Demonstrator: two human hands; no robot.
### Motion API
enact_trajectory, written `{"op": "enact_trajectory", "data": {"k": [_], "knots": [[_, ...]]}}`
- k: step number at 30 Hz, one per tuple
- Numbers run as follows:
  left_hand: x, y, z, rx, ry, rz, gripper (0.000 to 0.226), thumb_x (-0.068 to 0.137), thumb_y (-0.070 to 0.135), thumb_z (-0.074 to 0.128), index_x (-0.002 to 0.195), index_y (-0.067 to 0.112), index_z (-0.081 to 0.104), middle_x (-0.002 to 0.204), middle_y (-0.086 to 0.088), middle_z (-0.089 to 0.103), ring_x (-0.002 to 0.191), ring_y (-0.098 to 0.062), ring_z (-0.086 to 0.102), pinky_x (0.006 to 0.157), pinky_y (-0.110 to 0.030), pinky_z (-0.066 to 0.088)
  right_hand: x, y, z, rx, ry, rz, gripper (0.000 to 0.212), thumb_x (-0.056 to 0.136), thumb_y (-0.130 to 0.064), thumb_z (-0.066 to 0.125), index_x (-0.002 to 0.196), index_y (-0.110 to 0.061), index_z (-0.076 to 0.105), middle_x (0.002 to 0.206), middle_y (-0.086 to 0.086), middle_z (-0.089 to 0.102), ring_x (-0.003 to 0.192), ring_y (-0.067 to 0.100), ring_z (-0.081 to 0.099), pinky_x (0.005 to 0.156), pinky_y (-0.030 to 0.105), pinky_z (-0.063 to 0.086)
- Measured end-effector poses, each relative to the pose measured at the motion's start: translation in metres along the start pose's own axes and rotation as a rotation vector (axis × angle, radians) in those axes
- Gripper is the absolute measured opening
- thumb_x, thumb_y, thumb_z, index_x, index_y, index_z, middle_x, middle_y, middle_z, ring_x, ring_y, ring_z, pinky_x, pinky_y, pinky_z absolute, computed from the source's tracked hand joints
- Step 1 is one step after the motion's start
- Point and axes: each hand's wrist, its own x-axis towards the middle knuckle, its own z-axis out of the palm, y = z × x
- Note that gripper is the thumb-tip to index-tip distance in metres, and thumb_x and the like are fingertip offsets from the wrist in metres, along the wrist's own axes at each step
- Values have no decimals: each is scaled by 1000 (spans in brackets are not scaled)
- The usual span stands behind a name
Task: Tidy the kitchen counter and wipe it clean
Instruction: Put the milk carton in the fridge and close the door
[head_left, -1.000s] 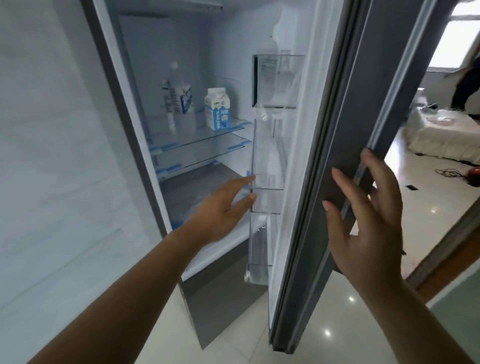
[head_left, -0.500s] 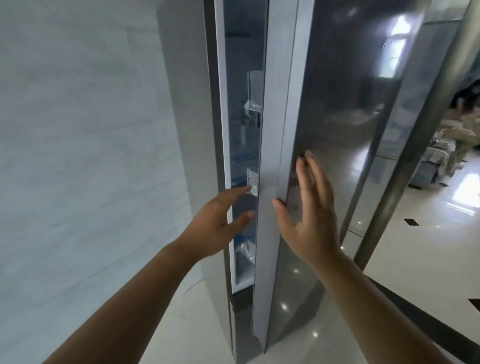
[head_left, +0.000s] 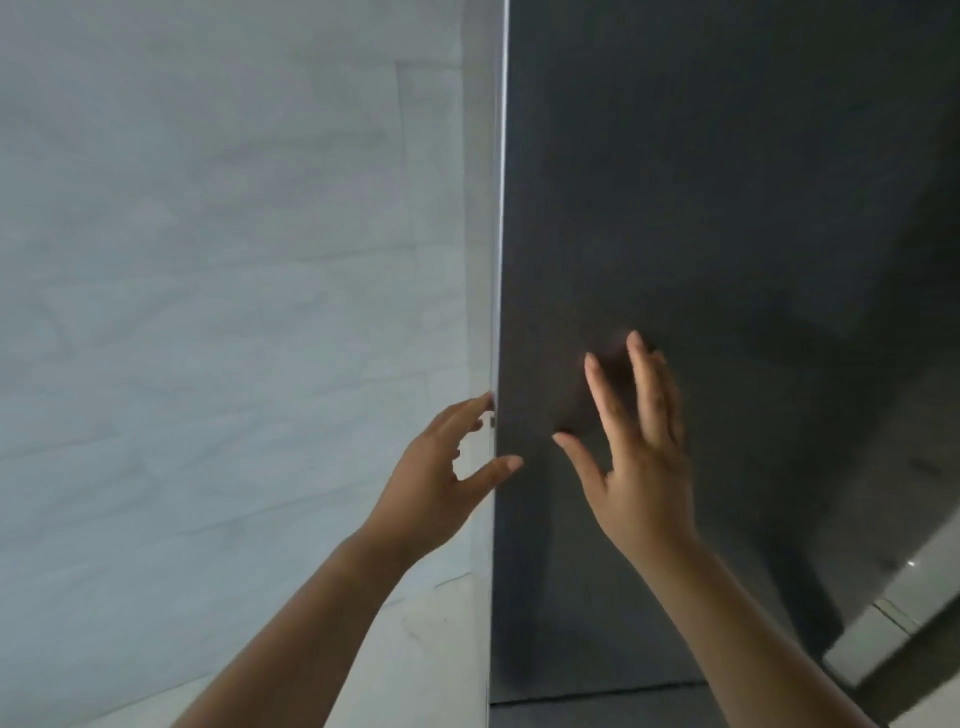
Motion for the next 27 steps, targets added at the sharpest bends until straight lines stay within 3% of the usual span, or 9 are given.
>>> {"op": "enact_trajectory", "data": {"k": [4,9,11,16,21,24,27], "knots": [[8,-4,14,31,81,-60,60,80,43,57,136,41,36,139,13,47,108,1,47,83,-5,39,-1,12,14,-5,-9,-66,65,89,-43,54,143,-22,27,153,10,14,143,29,10,115,46,19],[9,-3,20,85,141,-115,58,85,33,60,137,39,36,137,11,49,114,-5,51,94,-22,46,-3,12,18,25,1,-70,61,91,-42,51,144,-21,28,152,11,15,142,32,10,115,47,13],[7,0,19,123,142,-116,58,85,35,58,138,38,35,137,11,50,117,-8,51,99,-29,46,-3,10,15,74,3,-66,59,91,-40,53,143,-21,30,152,11,16,142,32,11,115,47,15],[-16,1,19,214,161,-153,60,81,53,45,138,38,36,137,12,50,122,-6,48,95,-27,46,-25,-6,9,342,-35,-80,52,90,-39,55,134,-13,45,146,15,38,137,33,29,108,50,35],[-97,-34,24,210,212,-338,48,86,50,49,132,42,42,131,21,49,109,11,43,74,-6,39,-85,-37,6,661,-386,26,47,95,-44,38,127,-12,51,136,9,52,126,24,48,94,47,48],[-168,-51,31,186,240,-520,45,86,50,49,130,41,45,127,25,48,109,8,47,74,-8,40,-126,-66,0,746,-723,106,60,92,-59,23,124,-18,52,133,3,54,122,19,49,94,46,49],[-242,-56,38,175,256,-710,45,86,51,47,130,40,45,120,28,46,108,9,44,77,-8,37,-165,-96,-10,796,-1063,76,65,86,-64,22,123,-21,53,132,-5,52,123,9,44,100,39,45]]}}
